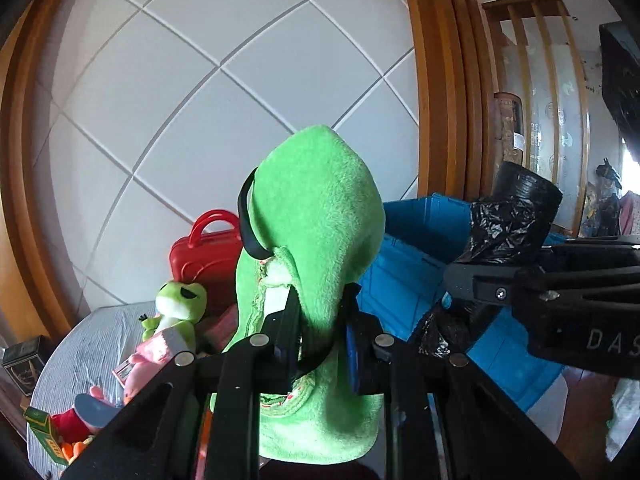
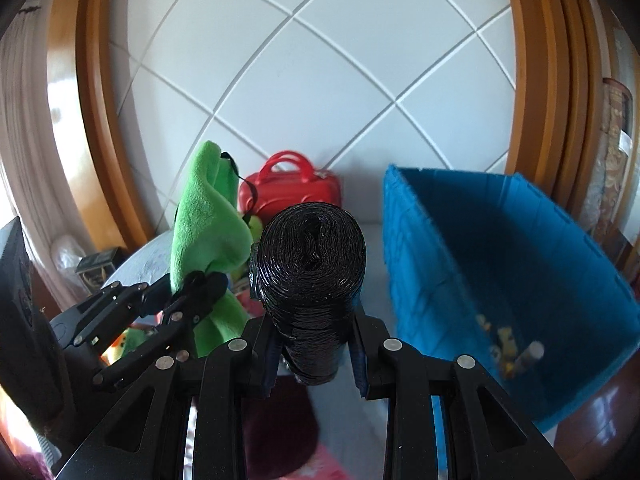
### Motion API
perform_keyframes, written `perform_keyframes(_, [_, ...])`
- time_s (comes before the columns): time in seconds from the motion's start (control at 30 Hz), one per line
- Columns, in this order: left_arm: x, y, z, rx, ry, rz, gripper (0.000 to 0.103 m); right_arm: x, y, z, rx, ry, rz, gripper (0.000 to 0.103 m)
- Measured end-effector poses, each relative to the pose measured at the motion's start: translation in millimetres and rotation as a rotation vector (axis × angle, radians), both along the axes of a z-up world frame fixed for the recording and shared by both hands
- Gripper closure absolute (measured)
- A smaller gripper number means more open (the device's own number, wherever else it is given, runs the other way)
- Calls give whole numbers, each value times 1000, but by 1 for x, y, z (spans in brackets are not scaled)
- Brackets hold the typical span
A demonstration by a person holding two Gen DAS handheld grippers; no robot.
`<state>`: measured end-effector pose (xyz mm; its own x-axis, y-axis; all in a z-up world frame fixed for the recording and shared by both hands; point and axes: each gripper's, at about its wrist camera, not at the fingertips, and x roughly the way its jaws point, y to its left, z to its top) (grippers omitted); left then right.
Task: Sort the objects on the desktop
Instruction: 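Lift the green hat and black umbrella and carry both over the blue crate, then lower the hat and umbrella into the crate and open both tools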
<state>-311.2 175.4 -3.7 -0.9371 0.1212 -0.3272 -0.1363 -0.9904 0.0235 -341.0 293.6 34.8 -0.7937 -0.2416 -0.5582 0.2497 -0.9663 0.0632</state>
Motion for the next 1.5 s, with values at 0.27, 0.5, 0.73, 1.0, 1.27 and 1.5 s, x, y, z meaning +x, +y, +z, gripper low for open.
perform_keyframes(0.27, [-63,129,56,22,9,23,85,-48,138,57,39,90,3,74])
perform_keyframes(0.5, [-137,223,79,107,-120,-83,85,-110,243,55,81,9,-99,74])
perform_keyframes(0.73, [-204,287,-3,119,-513,-130,85,-152,307,-14,126,-215,-162,74])
perform_keyframes(1.0, [-199,330,-40,-3,-633,-145,41,-151,343,-71,223,-380,-179,74])
perform_keyframes(1.27, [-191,327,-42,-7,-615,-119,30,-145,358,-92,214,-452,-191,74])
perform_keyframes(1.5, [-179,320,-29,7,-567,-116,30,-136,355,-89,229,-446,-211,48])
